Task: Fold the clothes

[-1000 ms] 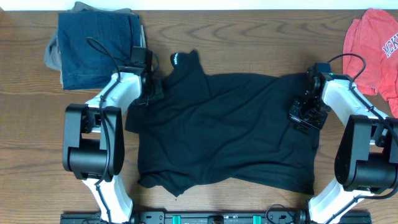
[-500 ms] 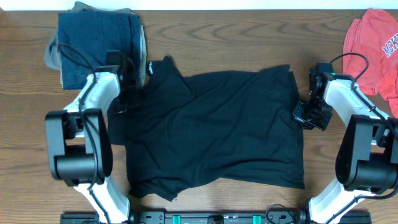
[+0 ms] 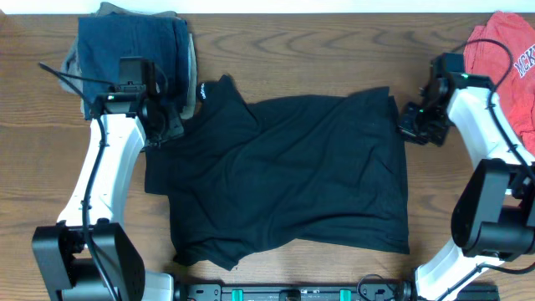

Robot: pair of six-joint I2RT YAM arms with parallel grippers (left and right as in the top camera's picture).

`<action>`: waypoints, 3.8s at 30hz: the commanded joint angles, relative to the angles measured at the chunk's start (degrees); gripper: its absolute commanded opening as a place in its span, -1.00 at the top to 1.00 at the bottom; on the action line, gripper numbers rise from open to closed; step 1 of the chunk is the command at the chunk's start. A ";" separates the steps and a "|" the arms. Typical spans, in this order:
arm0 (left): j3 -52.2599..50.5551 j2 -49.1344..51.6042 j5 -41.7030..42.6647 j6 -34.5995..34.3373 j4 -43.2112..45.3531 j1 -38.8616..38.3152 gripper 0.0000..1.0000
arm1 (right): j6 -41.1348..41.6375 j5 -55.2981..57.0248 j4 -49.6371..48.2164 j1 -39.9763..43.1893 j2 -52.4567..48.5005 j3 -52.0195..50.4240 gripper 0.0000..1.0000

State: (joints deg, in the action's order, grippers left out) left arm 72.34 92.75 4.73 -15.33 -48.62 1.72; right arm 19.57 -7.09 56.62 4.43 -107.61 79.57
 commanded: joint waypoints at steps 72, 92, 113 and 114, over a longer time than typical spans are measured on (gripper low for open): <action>-0.94 3.61 5.35 -0.44 -6.05 -0.20 -0.99 | -10.69 -9.84 37.64 5.20 -15.78 48.19 0.98; -0.94 3.58 5.35 -0.44 -7.45 -0.20 -0.99 | 6.75 7.82 25.27 -1.29 24.72 -2.64 0.98; -0.94 3.61 5.35 -0.44 -7.72 -0.20 -0.99 | 5.25 -0.20 2.21 19.28 23.65 -35.26 0.88; -0.94 3.61 5.35 -0.44 -7.72 -0.20 -0.99 | 4.66 -1.14 1.25 19.80 22.67 -35.47 0.88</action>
State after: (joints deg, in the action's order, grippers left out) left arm 71.66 96.12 10.17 -16.10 -56.01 1.61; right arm 26.04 -5.80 59.11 22.44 -82.78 45.17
